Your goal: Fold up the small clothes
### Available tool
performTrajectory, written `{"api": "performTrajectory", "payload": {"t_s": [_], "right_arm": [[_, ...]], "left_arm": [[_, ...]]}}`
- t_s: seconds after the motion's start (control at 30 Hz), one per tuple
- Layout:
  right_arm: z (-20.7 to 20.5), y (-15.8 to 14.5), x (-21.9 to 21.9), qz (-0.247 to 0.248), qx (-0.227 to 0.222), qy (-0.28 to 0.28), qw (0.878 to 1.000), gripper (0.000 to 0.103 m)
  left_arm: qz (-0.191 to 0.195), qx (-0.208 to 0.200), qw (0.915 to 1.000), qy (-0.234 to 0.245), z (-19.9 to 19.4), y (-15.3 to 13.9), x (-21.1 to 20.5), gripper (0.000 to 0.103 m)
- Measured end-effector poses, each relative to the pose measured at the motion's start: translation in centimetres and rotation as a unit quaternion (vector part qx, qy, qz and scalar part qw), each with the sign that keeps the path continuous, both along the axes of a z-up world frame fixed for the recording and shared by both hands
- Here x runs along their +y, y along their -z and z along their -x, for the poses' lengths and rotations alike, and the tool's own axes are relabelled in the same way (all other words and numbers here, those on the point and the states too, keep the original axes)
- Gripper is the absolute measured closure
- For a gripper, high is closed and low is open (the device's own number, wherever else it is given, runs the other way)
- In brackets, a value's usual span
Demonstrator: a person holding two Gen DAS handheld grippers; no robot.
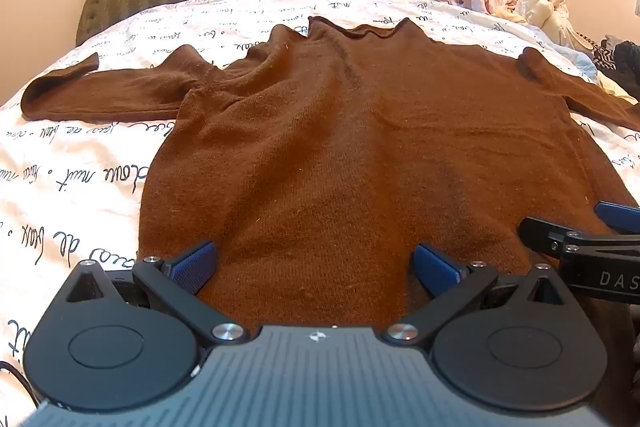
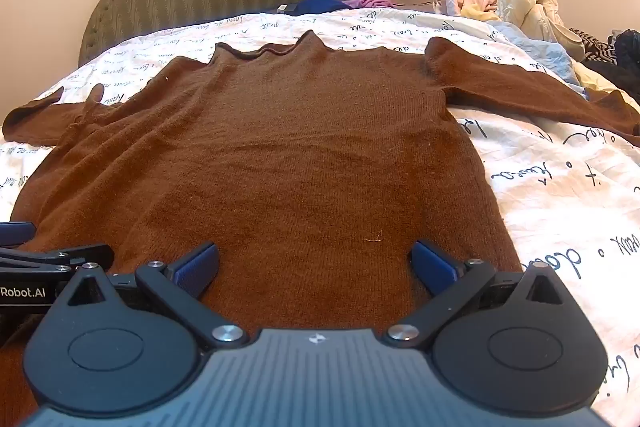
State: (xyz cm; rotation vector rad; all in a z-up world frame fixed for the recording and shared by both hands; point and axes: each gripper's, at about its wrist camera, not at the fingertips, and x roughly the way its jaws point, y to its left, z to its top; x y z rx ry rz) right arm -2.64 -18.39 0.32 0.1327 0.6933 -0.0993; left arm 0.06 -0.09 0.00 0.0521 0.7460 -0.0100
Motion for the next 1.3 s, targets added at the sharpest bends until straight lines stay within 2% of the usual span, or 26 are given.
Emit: {"api": "performTrajectory", "payload": {"t_s": [1.3], "right_arm": [[0.11, 0.03, -0.06, 0.002, -0.003, 0.000, 1.000, 0.000]], "left_arm": [[0.010, -0.008, 0.9999, -0.003, 0.37, -0.41, -0.05, 0.000]]}}
